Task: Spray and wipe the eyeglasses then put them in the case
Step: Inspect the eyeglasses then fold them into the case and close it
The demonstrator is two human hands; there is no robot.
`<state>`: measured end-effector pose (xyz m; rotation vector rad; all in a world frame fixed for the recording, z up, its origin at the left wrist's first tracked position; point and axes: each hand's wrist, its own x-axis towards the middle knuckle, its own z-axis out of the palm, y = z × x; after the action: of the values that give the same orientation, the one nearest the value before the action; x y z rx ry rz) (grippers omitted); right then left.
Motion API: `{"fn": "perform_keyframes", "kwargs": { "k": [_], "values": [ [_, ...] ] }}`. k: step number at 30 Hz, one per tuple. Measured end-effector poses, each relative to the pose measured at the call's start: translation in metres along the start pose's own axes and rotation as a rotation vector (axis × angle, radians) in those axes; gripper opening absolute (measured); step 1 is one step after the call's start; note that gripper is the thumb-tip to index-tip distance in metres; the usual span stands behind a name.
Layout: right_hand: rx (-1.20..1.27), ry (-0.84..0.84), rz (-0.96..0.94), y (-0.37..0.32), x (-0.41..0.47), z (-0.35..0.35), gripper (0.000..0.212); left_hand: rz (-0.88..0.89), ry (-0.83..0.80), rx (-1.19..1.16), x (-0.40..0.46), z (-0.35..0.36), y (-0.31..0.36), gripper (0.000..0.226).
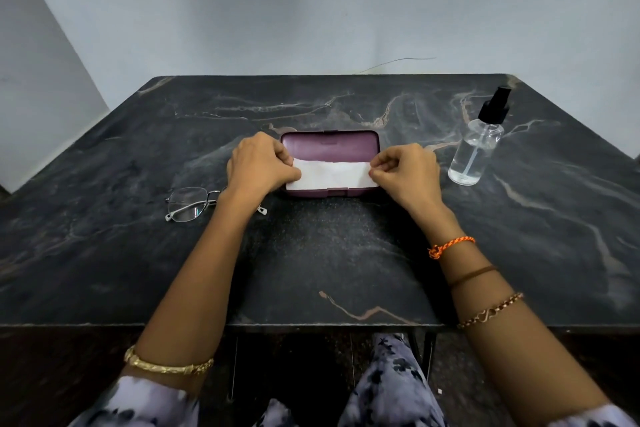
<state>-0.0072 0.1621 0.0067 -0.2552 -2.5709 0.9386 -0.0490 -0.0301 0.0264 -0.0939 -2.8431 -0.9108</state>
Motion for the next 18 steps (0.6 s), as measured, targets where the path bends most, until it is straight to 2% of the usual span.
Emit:
{"fn": "perform_keyframes", "kwargs": {
  "k": [6,12,15,18],
  "values": [
    [-0.054,0.014,-0.004,0.0,-0.0001,0.0022,0.023,0.041,-0.014,0.041,-0.0027,0.0003,0.0021,0.028],
    [-0.132,0.018,-0.006,-0.001,-0.0005,0.006,0.029,0.071,-0.006,0.045,-0.0022,0.0027,0.0015,0.031],
    [-0.146,0.035,-0.028,-0.0014,-0.0023,0.0064,0.031,0.157,0.002,0.042,-0.002,0.0031,-0.0003,0.034],
    [-0.221,0.018,-0.067,-0.0027,-0.003,0.007,0.023,0.362,-0.002,0.033,-0.0018,0.0056,0.0002,0.031]
  ]
}}
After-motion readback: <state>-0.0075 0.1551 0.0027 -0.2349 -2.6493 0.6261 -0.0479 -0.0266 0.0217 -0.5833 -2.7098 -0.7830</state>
